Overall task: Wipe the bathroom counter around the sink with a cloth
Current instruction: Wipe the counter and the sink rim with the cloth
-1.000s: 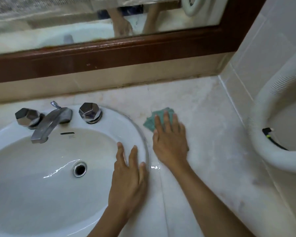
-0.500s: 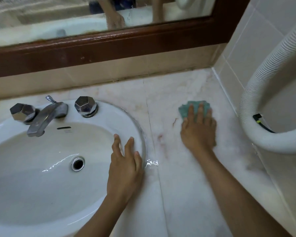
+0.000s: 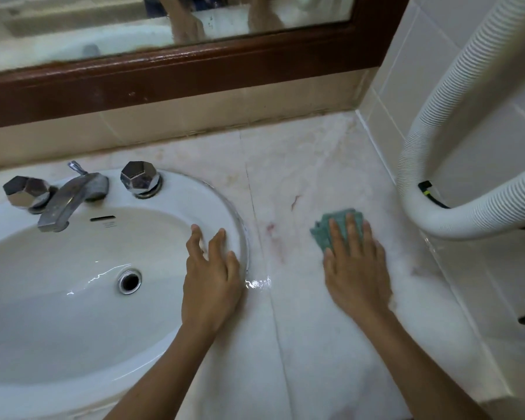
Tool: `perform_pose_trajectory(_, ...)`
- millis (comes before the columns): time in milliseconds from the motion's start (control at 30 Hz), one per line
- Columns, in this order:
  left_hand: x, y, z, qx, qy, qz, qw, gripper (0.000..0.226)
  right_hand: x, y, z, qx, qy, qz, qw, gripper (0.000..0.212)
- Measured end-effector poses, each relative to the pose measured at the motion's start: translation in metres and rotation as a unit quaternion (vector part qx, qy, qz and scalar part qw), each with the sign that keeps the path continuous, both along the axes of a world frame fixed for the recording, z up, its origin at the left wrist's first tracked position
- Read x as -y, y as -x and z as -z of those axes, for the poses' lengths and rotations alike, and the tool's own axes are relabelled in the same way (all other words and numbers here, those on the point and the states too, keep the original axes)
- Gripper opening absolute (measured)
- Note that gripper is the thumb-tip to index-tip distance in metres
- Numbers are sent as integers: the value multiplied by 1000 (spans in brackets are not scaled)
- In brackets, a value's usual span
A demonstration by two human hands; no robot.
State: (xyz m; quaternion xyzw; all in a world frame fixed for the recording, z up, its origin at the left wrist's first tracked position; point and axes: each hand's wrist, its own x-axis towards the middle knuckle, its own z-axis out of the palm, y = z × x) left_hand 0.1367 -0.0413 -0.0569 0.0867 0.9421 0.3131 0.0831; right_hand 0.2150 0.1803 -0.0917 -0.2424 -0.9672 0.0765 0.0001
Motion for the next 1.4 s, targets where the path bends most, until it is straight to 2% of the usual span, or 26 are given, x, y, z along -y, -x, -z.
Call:
perform_pose_trajectory(67, 0, 0, 1, -1, -1, -6, 1000, 44, 15, 34, 3, -7, 16, 23, 1000, 61)
perform_pose_trajectory(133, 0, 0, 2, -3, -2, -13, 1000, 42, 50, 39, 4, -32, 14, -1, 999, 60)
perform_pose_trajectory(267, 2, 0, 2, -10, -7, -9, 1000, 43, 135, -46, -6, -40, 42, -163, 985, 62)
perform_pose_trajectory(367, 2, -1, 1, -10, -4, -6, 1000, 43, 116, -111, -8, -41, 41, -244, 968, 63)
perform_pose_trajectory(433, 1, 0, 0, -9, -2, -3, 1000, 44, 67, -121, -4, -23, 14, -208, 978, 64)
perform_pose_trajectory(533, 0, -2, -1, -9, 6, -5, 1000, 46, 10, -90, -2, 7, -14, -61, 998, 61)
perform_pose_trajectory(600, 1, -1, 0, -13, 7, -6, 1000, 46, 12, -50, -1, -3, -4, 41, 999, 62)
perform_pose_trajectory(667, 1, -2, 0, -17, 9, -10, 1000, 46, 43, -20, 1, -15, 19, 84, 996, 62)
perform_pose_trajectory(733, 1, -2, 1, -18, 6, -15, 1000, 45, 94, -19, 1, -42, 23, 44, 998, 62)
perform_pose_trajectory(833, 4, -1, 2, -28, -2, -4, 1000, 46, 166, -77, -9, -26, 45, -130, 990, 64)
perform_pose_trajectory(933, 9, -1, 4, -23, -14, -2, 1000, 44, 149, -136, -13, -19, 48, -240, 969, 68)
perform_pose_trajectory(1000, 9, -1, 4, -21, -12, -8, 1000, 44, 100, -147, -7, 0, 17, -202, 979, 67)
perform_pose_trajectory(1100, 5, -1, 2, -24, -1, -16, 1000, 44, 42, -113, -1, 19, -8, -48, 999, 63)
perform_pose_trajectory(1167, 3, -1, 1, -24, 4, -18, 1000, 46, 41, -73, 0, 8, 14, 49, 999, 62)
perform_pose_trajectory(1233, 2, -2, 1, -27, 4, -19, 999, 46, 68, -40, 1, -17, 34, 91, 995, 62)
perform_pose_trajectory(1300, 2, -3, 1, -30, 0, -21, 999, 46, 116, -34, -1, -45, 31, 38, 998, 61)
perform_pose_trajectory(1400, 6, -3, 3, -30, -1, -16, 999, 44, 169, -90, -10, -18, 46, -168, 985, 63)
